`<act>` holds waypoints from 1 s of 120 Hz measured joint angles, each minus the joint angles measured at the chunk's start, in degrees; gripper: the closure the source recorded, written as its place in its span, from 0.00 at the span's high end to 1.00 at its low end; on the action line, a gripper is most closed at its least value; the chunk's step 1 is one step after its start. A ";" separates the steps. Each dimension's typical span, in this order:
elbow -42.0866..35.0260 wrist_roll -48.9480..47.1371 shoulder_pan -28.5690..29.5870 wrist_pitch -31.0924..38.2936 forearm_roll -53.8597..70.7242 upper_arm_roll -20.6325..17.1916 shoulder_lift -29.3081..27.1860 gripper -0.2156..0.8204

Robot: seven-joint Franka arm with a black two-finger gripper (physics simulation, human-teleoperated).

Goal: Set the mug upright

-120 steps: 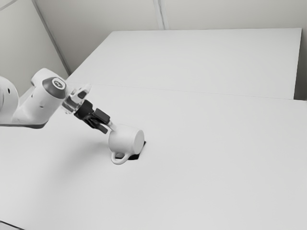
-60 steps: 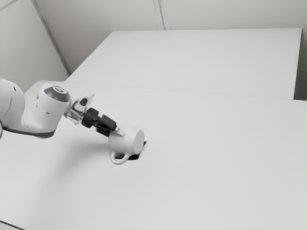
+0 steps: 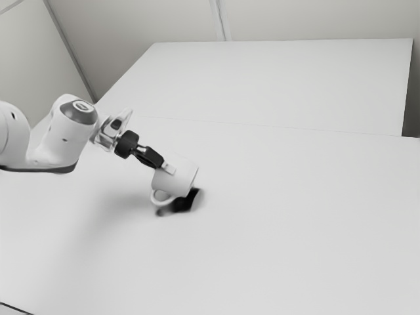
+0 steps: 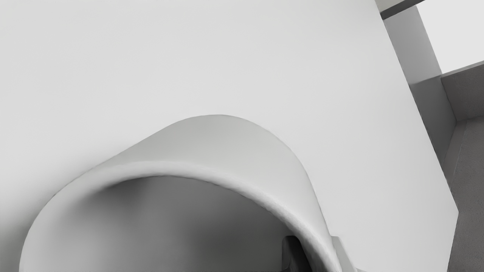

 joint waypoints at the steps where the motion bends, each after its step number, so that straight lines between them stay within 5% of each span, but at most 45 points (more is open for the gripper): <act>1: -0.01 -0.02 -0.13 0.15 0.44 -0.09 -0.29 0.08; 52: -3.66 -9.78 -4.45 14.75 37.82 -10.74 -7.49 0.09; 91: -12.14 -16.94 -7.07 23.80 46.91 -14.30 -11.91 0.09; 120: -12.53 -19.91 -7.96 25.60 47.42 -14.59 -11.95 0.54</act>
